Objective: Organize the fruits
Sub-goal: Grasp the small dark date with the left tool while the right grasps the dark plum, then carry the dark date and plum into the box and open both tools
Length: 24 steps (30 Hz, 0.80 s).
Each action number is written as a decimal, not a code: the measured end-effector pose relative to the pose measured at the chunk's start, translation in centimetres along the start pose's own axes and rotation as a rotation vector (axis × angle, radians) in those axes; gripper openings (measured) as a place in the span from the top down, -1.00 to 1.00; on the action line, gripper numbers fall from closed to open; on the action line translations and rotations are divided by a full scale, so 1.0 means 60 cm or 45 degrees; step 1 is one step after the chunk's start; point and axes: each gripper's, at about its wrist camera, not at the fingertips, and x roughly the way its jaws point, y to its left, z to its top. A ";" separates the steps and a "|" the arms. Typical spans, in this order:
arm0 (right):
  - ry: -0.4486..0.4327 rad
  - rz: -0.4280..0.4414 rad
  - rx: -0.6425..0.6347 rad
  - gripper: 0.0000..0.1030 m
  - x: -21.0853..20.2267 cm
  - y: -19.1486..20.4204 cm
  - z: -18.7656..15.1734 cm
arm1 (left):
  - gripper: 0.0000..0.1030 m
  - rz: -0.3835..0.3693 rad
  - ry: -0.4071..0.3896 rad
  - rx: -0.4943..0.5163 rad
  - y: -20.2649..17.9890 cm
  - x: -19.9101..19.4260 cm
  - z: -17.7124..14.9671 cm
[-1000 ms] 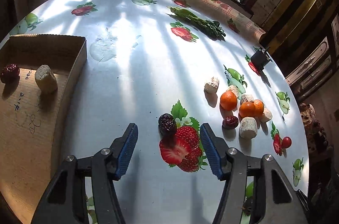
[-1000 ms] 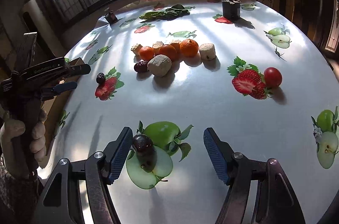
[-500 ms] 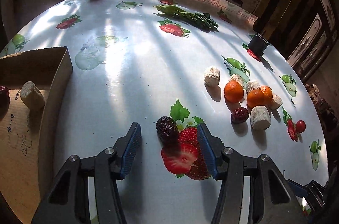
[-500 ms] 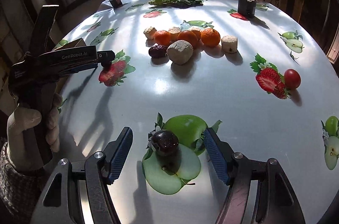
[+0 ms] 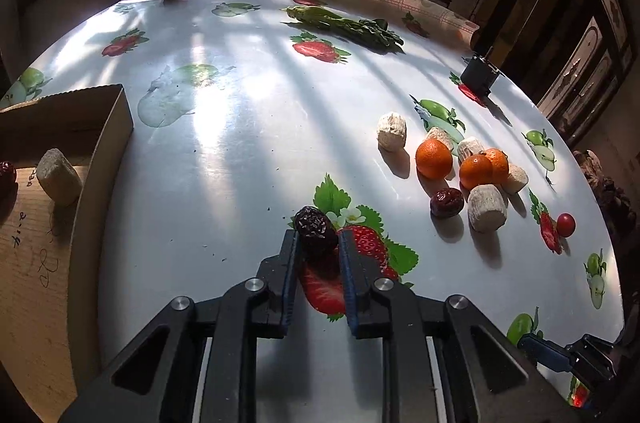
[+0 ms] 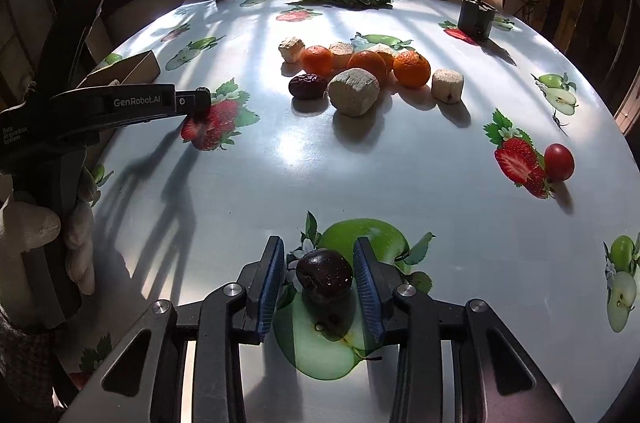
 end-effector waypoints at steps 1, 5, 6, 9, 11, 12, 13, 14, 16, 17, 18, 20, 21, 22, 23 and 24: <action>0.000 -0.004 -0.005 0.41 -0.001 0.001 0.000 | 0.63 0.013 -0.007 0.010 -0.003 0.000 -0.001; -0.006 0.014 0.005 0.43 -0.008 -0.004 -0.005 | 0.62 0.075 -0.045 0.057 -0.014 0.003 -0.004; -0.008 0.015 0.007 0.43 -0.010 -0.006 -0.007 | 0.62 0.086 -0.047 0.069 -0.017 0.004 -0.004; -0.019 0.016 0.009 0.45 -0.019 -0.008 -0.009 | 0.63 0.073 -0.046 0.081 -0.017 0.003 -0.005; -0.034 0.016 0.008 0.45 -0.028 -0.008 -0.011 | 0.64 0.070 -0.050 0.077 -0.018 0.000 -0.006; -0.045 0.019 0.010 0.45 -0.034 -0.008 -0.012 | 0.64 0.060 -0.053 0.071 -0.018 -0.002 -0.006; -0.056 0.024 0.012 0.45 -0.041 -0.008 -0.013 | 0.64 0.045 -0.057 0.064 -0.018 -0.005 -0.008; -0.068 0.026 0.014 0.45 -0.047 -0.009 -0.014 | 0.64 0.032 -0.065 0.062 -0.020 -0.009 -0.009; -0.088 0.034 0.012 0.45 -0.062 -0.010 -0.015 | 0.64 0.023 -0.096 0.074 -0.026 -0.020 -0.013; -0.101 0.037 0.012 0.45 -0.069 -0.010 -0.016 | 0.64 0.017 -0.110 0.079 -0.029 -0.025 -0.014; -0.114 0.037 0.015 0.45 -0.076 -0.012 -0.016 | 0.64 0.008 -0.124 0.082 -0.033 -0.031 -0.015; -0.135 0.034 0.021 0.45 -0.090 -0.015 -0.015 | 0.64 -0.008 -0.154 0.089 -0.038 -0.053 -0.020; -0.146 0.033 0.026 0.45 -0.096 -0.016 -0.015 | 0.64 -0.021 -0.171 0.087 -0.039 -0.068 -0.024; -0.156 0.036 0.033 0.45 -0.103 -0.018 -0.014 | 0.64 -0.037 -0.184 0.080 -0.038 -0.084 -0.029; -0.166 0.043 0.040 0.45 -0.109 -0.019 -0.012 | 0.64 -0.050 -0.192 0.070 -0.035 -0.100 -0.034; -0.175 0.052 0.043 0.45 -0.115 -0.020 -0.011 | 0.64 -0.064 -0.199 0.061 -0.031 -0.117 -0.039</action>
